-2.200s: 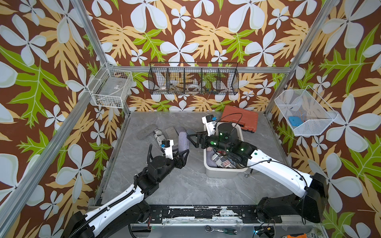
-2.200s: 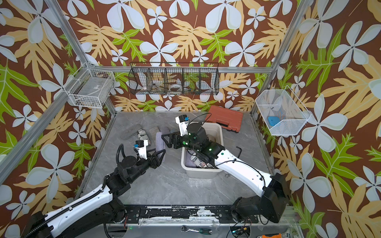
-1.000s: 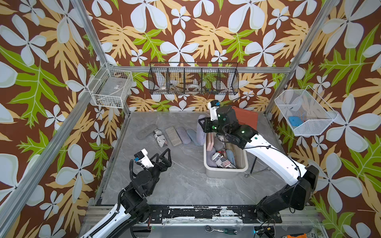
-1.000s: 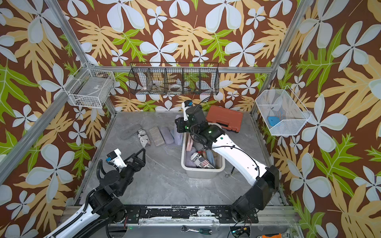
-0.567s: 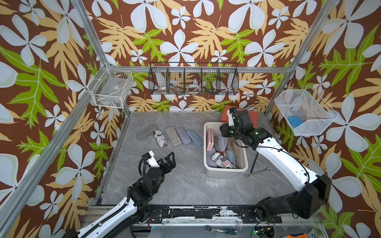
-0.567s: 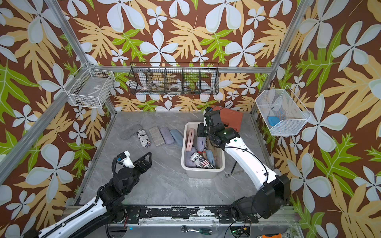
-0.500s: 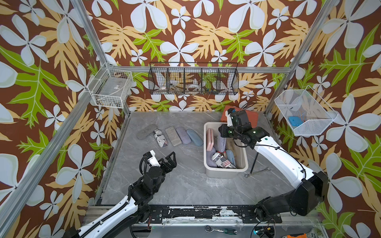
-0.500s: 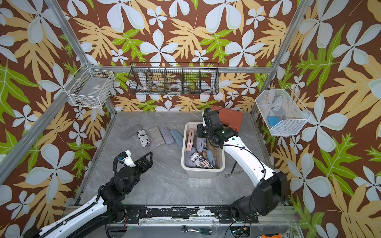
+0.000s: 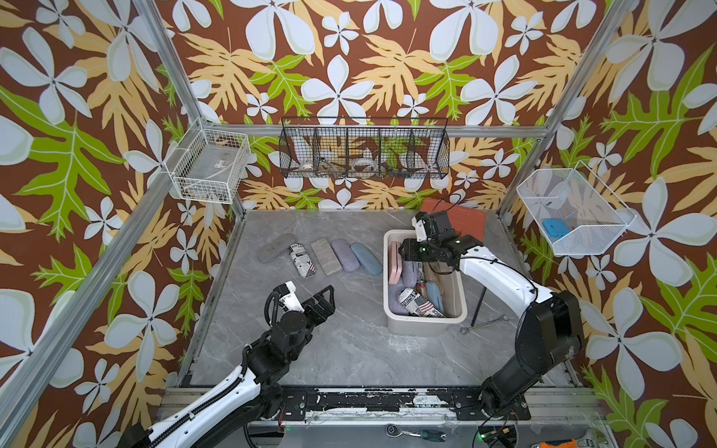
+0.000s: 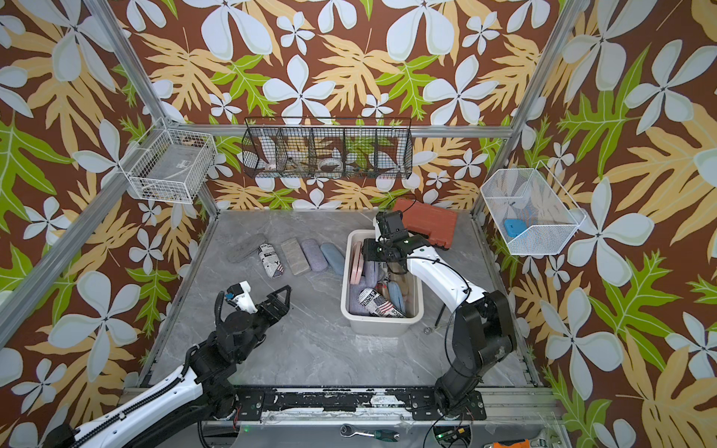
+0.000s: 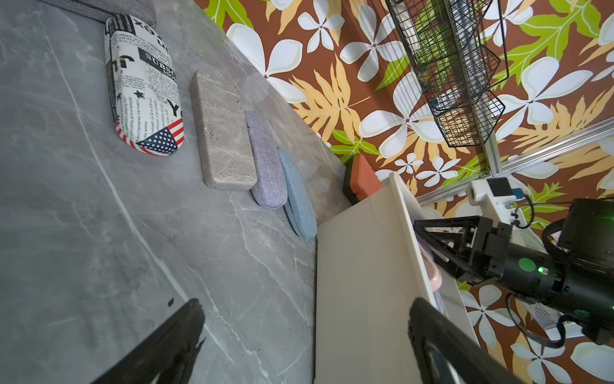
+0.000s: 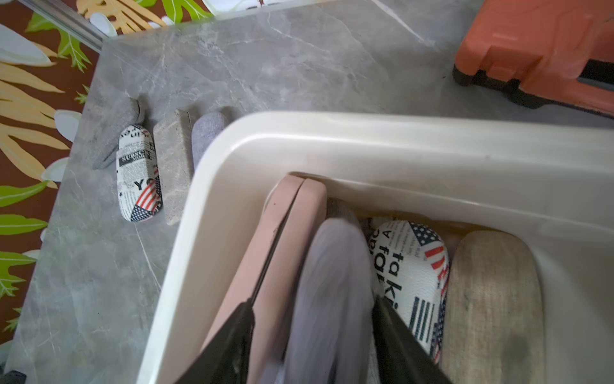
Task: Put the glasses cases into the storage boxes
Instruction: Place the glasses case in the storage box, then pick up the glasses case at the center of the board.
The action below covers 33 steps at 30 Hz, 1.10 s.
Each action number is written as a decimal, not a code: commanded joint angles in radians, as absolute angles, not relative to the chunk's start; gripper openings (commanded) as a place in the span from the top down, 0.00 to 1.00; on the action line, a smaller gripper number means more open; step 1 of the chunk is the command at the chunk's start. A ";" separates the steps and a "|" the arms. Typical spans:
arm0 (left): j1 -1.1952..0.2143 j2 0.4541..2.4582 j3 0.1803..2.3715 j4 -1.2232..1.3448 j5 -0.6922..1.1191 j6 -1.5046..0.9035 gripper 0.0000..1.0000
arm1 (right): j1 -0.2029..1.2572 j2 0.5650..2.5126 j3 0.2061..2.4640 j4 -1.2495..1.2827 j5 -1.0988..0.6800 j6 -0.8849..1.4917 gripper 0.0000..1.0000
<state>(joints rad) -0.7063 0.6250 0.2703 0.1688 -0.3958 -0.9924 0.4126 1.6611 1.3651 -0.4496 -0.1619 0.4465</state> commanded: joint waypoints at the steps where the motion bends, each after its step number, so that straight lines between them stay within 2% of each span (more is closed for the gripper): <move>1: -0.707 0.636 0.313 0.116 -0.439 -0.992 0.00 | 0.413 1.633 1.364 -0.433 -0.151 0.447 0.37; 8: -0.662 0.761 0.453 -0.009 -0.523 -0.926 0.00 | 0.415 1.459 1.210 -0.360 -0.083 0.462 0.33; 13: -0.491 0.921 0.556 -0.050 -0.424 -0.845 0.01 | 0.447 1.310 1.088 -0.292 -0.050 0.437 0.33; 19: -0.338 1.187 0.716 -0.118 -0.349 -0.765 0.07 | 0.468 1.138 0.944 -0.184 -0.055 0.434 0.30; 21: -0.315 1.281 0.782 -0.138 -0.338 -0.732 0.08 | 0.468 1.103 0.916 -0.171 -0.054 0.427 0.27; 24: -0.284 1.430 0.893 -0.192 -0.331 -0.681 0.08 | 0.468 1.072 0.889 -0.170 -0.052 0.433 0.12; 25: -0.272 1.481 0.931 -0.210 -0.328 -0.661 0.07 | 0.468 1.062 0.878 -0.168 -0.055 0.436 0.11; 33: -0.239 1.809 1.257 -0.402 -0.364 -0.545 0.02 | 0.469 0.977 0.791 -0.135 -0.108 0.449 0.08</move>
